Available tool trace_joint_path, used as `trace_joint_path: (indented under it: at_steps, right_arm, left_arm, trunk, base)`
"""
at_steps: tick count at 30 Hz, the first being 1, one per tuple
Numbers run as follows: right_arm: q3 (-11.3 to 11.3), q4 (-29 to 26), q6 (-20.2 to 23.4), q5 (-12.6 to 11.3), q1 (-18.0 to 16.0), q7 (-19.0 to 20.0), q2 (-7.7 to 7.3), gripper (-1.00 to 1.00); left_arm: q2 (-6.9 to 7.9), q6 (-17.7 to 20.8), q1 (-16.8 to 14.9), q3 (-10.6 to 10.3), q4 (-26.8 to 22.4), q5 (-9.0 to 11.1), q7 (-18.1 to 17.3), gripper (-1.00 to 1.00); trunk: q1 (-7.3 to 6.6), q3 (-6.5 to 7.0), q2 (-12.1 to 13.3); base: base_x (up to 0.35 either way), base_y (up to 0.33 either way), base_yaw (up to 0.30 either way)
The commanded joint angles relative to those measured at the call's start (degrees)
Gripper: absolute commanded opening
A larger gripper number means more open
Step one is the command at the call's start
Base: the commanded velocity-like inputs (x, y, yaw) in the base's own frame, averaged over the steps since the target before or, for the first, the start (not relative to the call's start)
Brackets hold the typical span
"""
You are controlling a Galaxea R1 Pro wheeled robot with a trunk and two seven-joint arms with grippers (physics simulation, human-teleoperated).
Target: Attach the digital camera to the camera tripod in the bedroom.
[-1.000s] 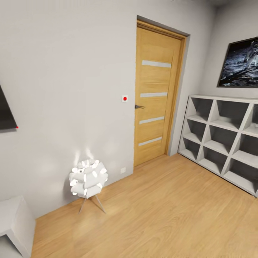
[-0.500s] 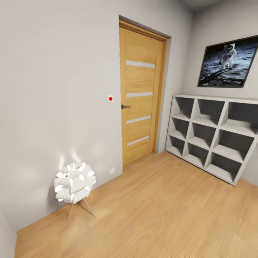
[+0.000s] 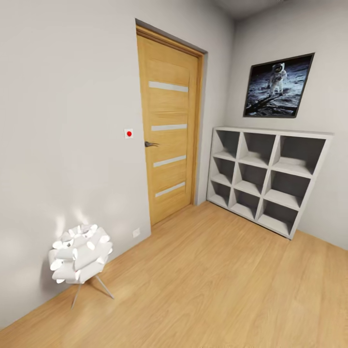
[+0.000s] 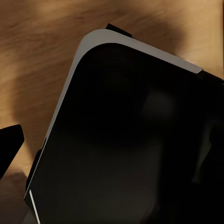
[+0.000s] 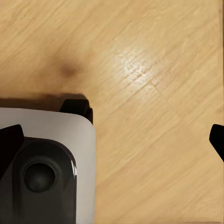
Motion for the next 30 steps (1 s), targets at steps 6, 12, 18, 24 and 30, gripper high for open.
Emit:
trace_joint_path:
  at_steps: [6, 12, 18, 24, 30]
  right_arm:
    - [0.54, 0.16, -0.35, -0.55, -0.08, 0.32, -0.10, 1.00]
    - [0.73, 0.12, -0.40, -0.52, -0.08, 0.32, -0.20, 1.00]
    - [0.81, 0.11, -0.41, -0.44, -0.08, 0.32, -0.24, 1.00]
    - [0.81, 0.11, -0.41, -0.42, -0.08, 0.32, -0.24, 1.00]
    - [0.77, 0.11, -0.41, -0.42, -0.08, 0.32, -0.24, 1.00]
  left_arm:
    - [0.06, -0.05, 0.03, 0.07, -0.09, 0.55, 0.01, 1.00]
    - [0.17, -0.05, 0.03, 0.03, -0.04, 3.15, 0.01, 1.00]
    - [0.18, -0.05, 0.03, -0.08, 0.00, 5.59, -0.06, 1.00]
    - [0.13, -0.05, 0.03, -0.10, 0.00, 5.82, -0.07, 1.00]
    - [0.10, -0.05, 0.03, -0.11, 0.02, 5.89, -0.07, 1.00]
  trunk:
    - [0.00, -0.05, -0.03]
    - [0.00, -0.05, -0.03]
    - [0.00, -0.05, -0.03]
    - [0.00, -0.05, -0.03]
    - [0.00, -0.05, -0.03]
  base:
    - [0.000, 0.000, -0.165]
    - [0.000, 0.000, -0.037]
    - [0.000, 0.000, -0.007]
    - [0.000, 0.000, 0.000]
    - [0.000, 0.004, 0.000]
